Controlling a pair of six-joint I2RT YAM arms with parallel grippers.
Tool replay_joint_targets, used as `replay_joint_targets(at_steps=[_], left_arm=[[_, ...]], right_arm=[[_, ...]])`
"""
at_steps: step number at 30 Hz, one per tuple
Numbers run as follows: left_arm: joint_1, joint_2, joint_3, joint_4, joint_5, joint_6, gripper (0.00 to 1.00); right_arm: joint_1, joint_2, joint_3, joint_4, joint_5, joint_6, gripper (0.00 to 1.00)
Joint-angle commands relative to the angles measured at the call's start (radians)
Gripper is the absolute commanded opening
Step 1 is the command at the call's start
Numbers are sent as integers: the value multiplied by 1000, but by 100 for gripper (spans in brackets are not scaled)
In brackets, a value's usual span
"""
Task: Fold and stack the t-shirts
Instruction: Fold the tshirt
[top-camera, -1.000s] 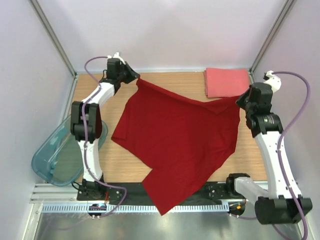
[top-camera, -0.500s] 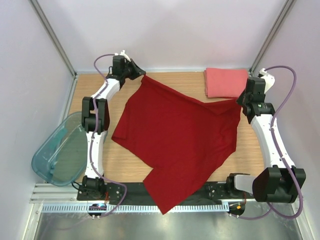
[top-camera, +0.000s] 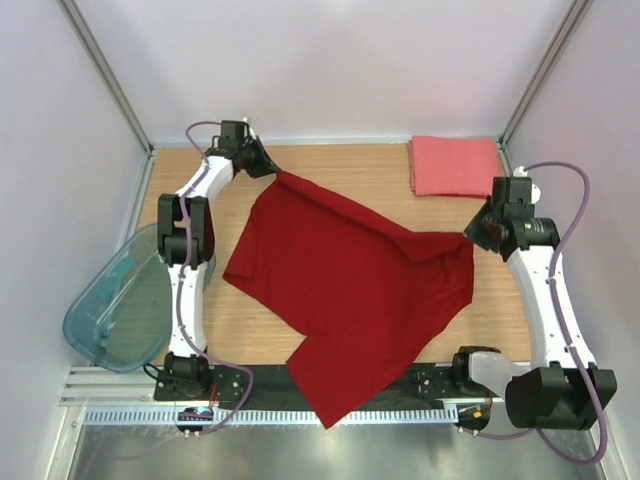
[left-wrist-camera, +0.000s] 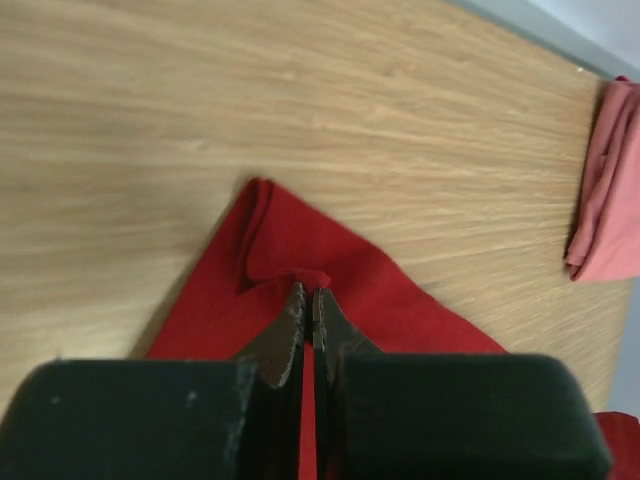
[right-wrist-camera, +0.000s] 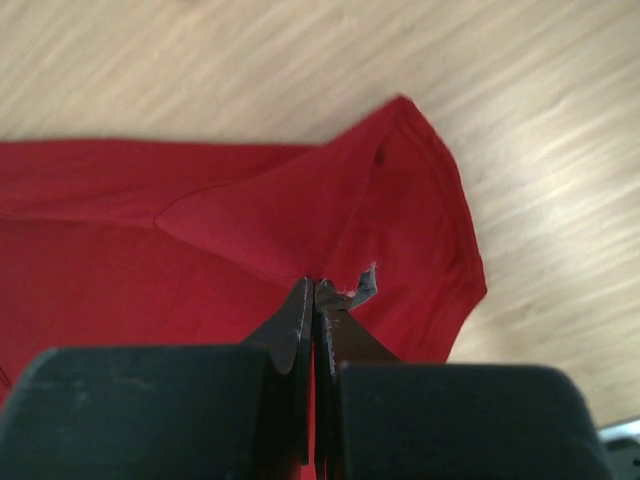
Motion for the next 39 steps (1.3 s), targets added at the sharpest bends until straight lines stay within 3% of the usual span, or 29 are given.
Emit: replay_joint_targets(at_steps=[1, 8, 20, 39], left_arm=[[34, -123, -30, -102, -25, 20, 0], [46, -174, -76, -179, -45, 38, 0], [46, -128, -86, -292, -34, 29, 0], [45, -135, -135, -315, -88, 44, 4]], right_arm=[[-3, -54, -41, -100, -82, 50, 1], [-3, -79, -87, -184, -88, 44, 1], [-3, -126, -241, -210, -90, 78, 1], [-3, -126, -322, -262, -73, 95, 1]])
